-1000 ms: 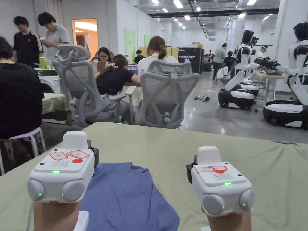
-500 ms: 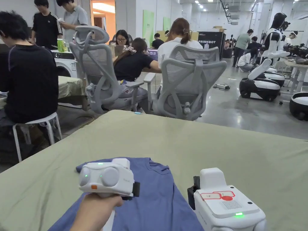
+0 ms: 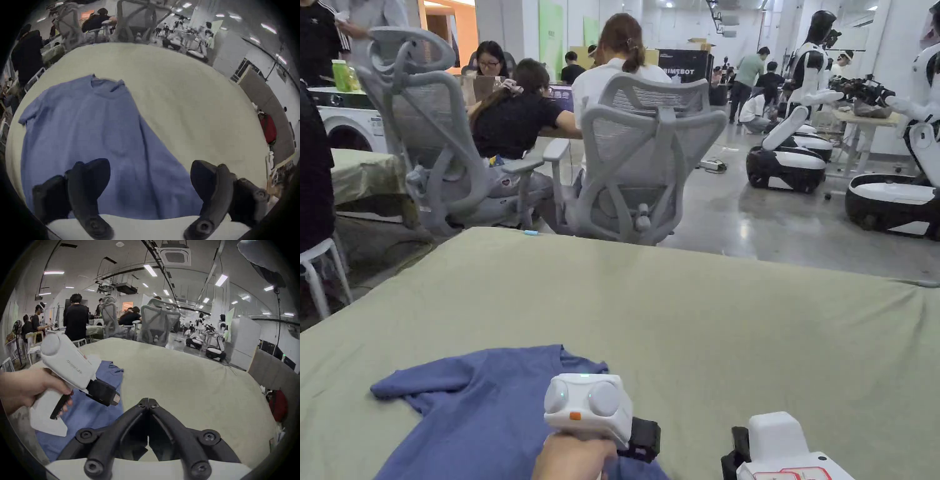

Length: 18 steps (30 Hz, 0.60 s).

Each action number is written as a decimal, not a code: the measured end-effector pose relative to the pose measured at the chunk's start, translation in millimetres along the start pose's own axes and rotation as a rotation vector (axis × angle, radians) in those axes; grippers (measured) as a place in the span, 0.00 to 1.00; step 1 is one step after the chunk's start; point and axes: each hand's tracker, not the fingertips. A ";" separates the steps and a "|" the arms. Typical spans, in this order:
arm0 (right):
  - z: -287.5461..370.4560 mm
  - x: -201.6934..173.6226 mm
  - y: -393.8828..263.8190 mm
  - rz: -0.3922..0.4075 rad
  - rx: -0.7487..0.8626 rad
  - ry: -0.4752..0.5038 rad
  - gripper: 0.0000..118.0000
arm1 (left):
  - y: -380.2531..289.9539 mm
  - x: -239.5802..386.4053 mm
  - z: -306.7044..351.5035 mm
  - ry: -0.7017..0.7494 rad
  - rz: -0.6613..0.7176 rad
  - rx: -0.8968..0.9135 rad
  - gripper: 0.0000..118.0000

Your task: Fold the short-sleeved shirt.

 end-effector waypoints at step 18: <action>64.1 142.2 -17.0 -0.155 0.028 -0.128 0.00 | 30.9 153.1 84.5 -0.109 -0.217 0.235 0.01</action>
